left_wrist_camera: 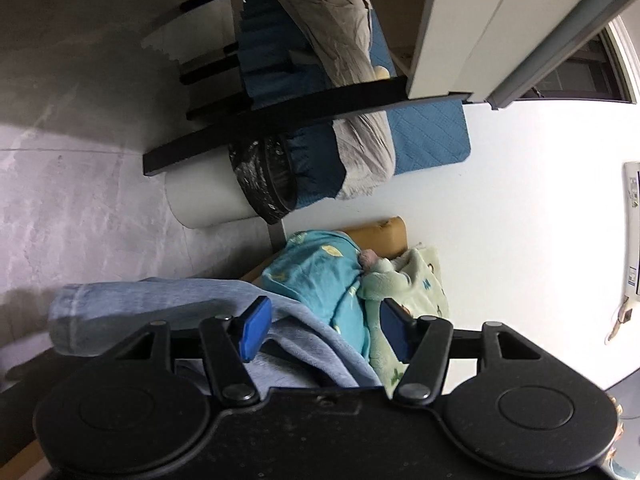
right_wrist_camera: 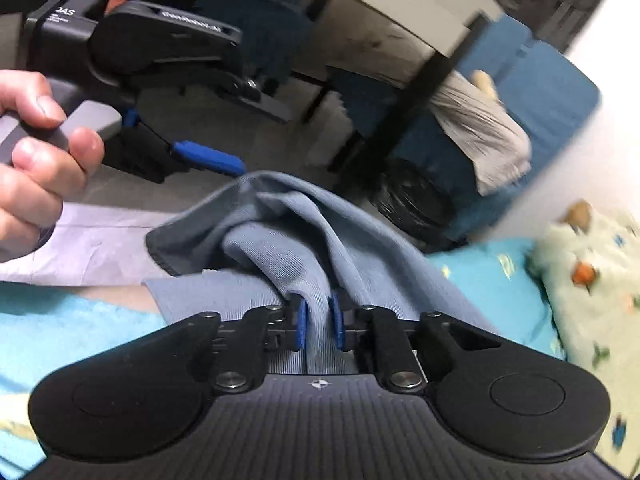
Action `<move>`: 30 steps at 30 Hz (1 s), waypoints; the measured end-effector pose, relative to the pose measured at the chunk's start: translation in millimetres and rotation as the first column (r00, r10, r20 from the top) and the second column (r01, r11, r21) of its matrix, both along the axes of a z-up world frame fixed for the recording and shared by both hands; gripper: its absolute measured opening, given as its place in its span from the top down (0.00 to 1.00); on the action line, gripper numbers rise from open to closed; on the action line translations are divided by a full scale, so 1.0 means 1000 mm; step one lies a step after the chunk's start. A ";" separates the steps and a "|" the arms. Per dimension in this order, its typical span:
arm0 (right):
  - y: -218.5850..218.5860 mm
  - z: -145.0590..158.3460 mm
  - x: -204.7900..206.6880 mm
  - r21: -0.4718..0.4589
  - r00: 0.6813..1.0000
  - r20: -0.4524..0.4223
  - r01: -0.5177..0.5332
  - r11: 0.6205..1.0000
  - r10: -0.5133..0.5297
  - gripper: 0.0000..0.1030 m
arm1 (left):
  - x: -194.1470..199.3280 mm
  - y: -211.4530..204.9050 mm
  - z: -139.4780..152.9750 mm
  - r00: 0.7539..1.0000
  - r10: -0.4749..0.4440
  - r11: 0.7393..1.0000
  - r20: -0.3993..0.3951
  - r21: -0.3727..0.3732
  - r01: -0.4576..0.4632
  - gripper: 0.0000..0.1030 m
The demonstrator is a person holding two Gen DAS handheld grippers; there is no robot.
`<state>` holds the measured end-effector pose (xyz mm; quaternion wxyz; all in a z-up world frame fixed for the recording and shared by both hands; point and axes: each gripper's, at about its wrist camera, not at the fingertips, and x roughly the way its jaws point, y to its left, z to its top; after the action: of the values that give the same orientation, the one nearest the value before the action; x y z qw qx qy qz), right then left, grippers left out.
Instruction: Fold clothes
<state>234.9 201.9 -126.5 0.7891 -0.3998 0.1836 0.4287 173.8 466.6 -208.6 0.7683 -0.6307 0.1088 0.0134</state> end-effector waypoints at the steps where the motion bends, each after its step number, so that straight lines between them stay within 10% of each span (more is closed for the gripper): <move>1: 0.000 0.003 0.000 -0.016 1.000 -0.006 -0.021 1.000 0.021 0.87 | -0.001 0.002 0.000 1.000 0.006 1.000 -0.002 0.001 -0.006 0.46; 7: 0.003 0.020 0.002 -0.108 0.988 -0.049 -0.148 0.983 0.144 0.82 | -0.008 0.012 -0.005 0.999 0.034 0.999 -0.012 -0.005 -0.034 0.46; 11: -0.009 0.034 -0.008 -0.088 0.962 -0.087 -0.265 0.960 0.258 0.33 | -0.007 0.016 -0.011 0.999 0.028 0.999 -0.018 -0.034 -0.028 0.45; 21: 0.047 0.029 0.068 0.015 0.949 -0.276 -0.153 0.988 0.151 0.41 | -0.008 0.013 -0.013 0.999 0.022 1.000 -0.038 -0.017 -0.023 0.47; 27: 0.081 0.013 0.113 -0.008 0.917 -0.391 -0.084 0.996 0.074 0.64 | -0.008 0.013 -0.016 0.998 0.013 1.000 -0.056 -0.027 -0.014 0.47; 30: 0.088 0.012 0.126 -0.012 0.905 -0.424 -0.022 1.000 0.015 0.91 | -0.008 0.013 -0.018 0.998 0.008 0.999 -0.066 -0.031 -0.010 0.47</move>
<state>361.2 289.7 -114.7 0.7231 -0.3051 0.3502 0.5113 166.3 479.4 -226.6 0.7543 -0.6423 0.1313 0.0358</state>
